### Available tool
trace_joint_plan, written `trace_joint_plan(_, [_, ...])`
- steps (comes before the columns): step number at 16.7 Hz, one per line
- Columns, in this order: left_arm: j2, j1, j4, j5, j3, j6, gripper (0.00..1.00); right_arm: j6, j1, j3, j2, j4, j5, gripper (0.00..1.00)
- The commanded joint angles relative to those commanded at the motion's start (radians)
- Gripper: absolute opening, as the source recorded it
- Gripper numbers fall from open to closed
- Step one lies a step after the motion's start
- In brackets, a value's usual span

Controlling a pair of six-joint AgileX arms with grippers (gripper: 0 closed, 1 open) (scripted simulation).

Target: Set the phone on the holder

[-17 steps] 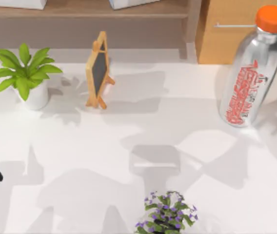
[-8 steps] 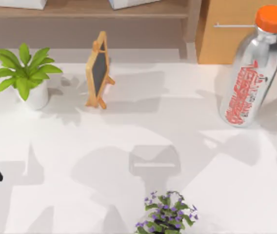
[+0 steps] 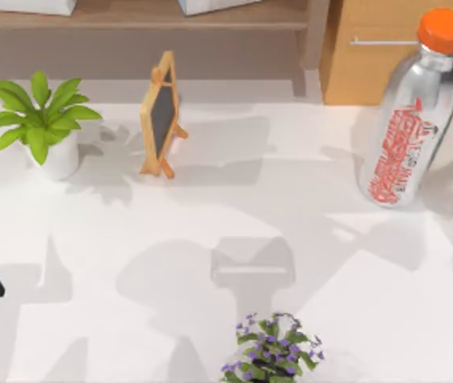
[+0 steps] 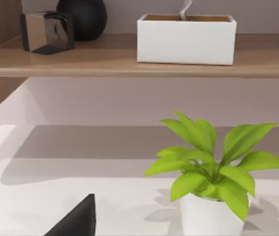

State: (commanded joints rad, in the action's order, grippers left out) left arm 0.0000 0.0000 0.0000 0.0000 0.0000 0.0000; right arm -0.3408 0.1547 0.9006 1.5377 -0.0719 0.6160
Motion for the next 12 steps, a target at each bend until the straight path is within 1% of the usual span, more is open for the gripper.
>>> trace_joint_plan(8, [0.0,0.0,0.0,0.0,0.0,0.0,1.0,0.0,0.0,0.0,0.0,0.0,0.0,0.98])
trace_joint_plan(9, [0.0,0.0,0.0,0.0,0.0,0.0,1.0,0.0,0.0,0.0,0.0,0.0,0.0,1.0])
trace_joint_plan(12, [0.0,0.0,0.0,0.0,0.0,0.0,1.0,0.0,0.0,0.0,0.0,0.0,0.0,1.0])
